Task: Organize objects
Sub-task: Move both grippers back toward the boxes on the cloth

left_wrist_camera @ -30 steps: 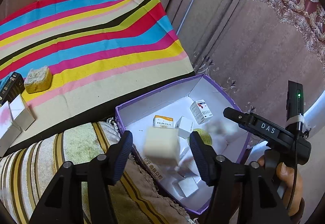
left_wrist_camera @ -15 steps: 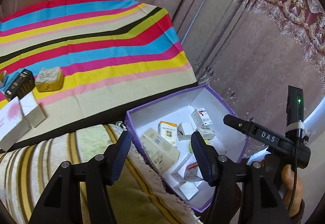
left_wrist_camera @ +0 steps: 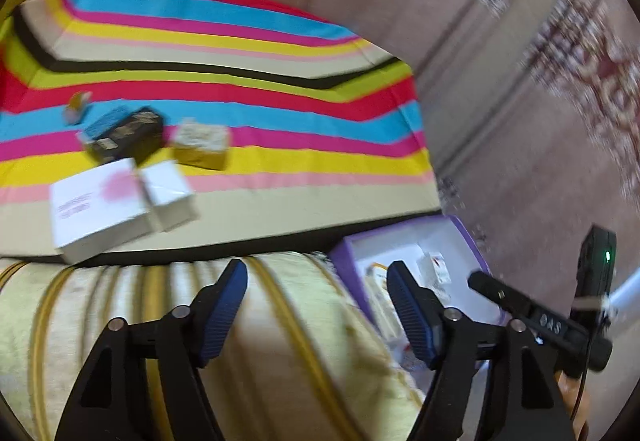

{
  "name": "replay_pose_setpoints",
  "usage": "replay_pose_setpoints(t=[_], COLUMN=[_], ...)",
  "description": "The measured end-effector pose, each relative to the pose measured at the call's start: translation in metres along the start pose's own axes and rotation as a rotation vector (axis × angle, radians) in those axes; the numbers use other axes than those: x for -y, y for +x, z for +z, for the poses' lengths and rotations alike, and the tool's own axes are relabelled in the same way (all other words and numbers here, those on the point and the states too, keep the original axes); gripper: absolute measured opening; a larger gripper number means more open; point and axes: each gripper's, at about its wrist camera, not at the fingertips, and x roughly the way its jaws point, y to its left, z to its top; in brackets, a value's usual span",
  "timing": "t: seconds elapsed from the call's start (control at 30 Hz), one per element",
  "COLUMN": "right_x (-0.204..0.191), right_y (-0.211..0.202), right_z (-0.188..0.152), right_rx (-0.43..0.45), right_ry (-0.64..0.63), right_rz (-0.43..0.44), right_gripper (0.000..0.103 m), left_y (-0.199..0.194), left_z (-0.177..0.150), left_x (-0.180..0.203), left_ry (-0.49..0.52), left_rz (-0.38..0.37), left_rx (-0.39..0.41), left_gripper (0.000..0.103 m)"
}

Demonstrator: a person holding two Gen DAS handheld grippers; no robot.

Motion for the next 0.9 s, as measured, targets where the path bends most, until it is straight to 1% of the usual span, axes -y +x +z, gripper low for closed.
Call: replay_pose_setpoints(t=[0.2, 0.37, 0.5, 0.63, 0.73, 0.8, 0.83, 0.9], right_x=[-0.034, -0.066, -0.086, -0.105, -0.116, -0.122, -0.125, -0.13], right_y=[0.013, 0.024, 0.032, 0.039, 0.04, 0.042, 0.042, 0.044], right_z=[-0.005, -0.012, -0.017, -0.019, -0.018, -0.017, -0.016, -0.016], right_rx=[-0.046, -0.081, -0.1, -0.112, -0.106, -0.103, -0.104, -0.106], right_ry=[-0.064, -0.132, -0.171, -0.22, -0.25, -0.265, -0.269, -0.284], right_rz=[0.045, 0.075, 0.091, 0.1, 0.094, 0.092, 0.092, 0.092], right_gripper=[0.09, 0.09, 0.09, 0.09, 0.09, 0.091, 0.091, 0.091], left_y=[-0.018, -0.023, -0.02, -0.004, 0.013, 0.018, 0.02, 0.025], left_z=[0.007, 0.013, 0.023, 0.033, 0.037, 0.039, 0.041, 0.044], left_x=[-0.051, -0.09, -0.114, -0.126, -0.125, -0.124, -0.123, -0.122], left_ry=[-0.144, -0.263, -0.333, -0.351, -0.332, -0.323, -0.318, -0.305], left_rz=[0.083, 0.175, 0.239, 0.292, 0.326, 0.363, 0.369, 0.409], left_rx=[0.037, 0.035, 0.034, 0.001, -0.046, -0.056, -0.059, -0.074], left_gripper=[0.083, 0.084, 0.085, 0.085, 0.086, 0.089, 0.089, 0.089])
